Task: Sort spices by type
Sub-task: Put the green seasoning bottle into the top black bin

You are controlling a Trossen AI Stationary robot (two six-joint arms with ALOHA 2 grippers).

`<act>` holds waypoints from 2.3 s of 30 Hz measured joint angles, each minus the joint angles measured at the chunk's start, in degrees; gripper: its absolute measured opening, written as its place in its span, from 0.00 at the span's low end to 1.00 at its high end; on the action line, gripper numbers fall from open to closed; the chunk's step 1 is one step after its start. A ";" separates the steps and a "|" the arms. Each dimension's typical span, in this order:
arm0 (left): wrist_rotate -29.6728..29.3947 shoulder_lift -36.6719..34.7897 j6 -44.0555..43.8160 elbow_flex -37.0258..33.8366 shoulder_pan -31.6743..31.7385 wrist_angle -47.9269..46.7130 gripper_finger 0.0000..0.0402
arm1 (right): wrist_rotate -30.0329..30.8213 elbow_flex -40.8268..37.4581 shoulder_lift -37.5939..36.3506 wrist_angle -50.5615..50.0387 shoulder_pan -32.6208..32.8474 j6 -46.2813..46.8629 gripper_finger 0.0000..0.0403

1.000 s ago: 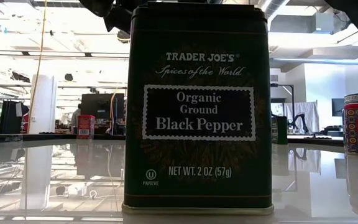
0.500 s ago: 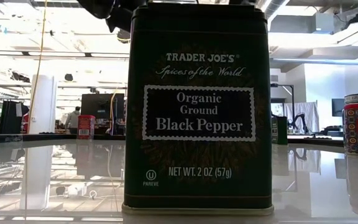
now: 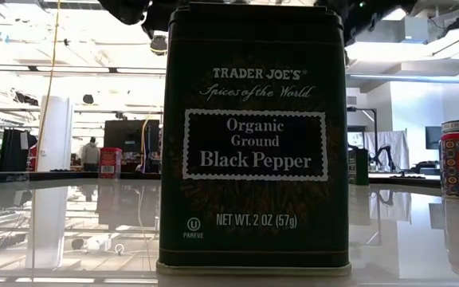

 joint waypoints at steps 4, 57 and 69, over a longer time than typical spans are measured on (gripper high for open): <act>2.29 0.00 -1.47 0.02 -0.10 4.25 0.48 | 0.02 -6.27 -0.04 17.79 0.69 0.34 0.86; 1.11 -0.06 4.48 0.04 -4.98 4.58 0.50 | -10.99 5.02 15.06 33.76 0.86 -9.43 0.57; -1.62 -0.04 3.21 0.11 -5.23 3.24 0.57 | -10.73 4.98 15.10 32.65 0.79 -9.63 0.54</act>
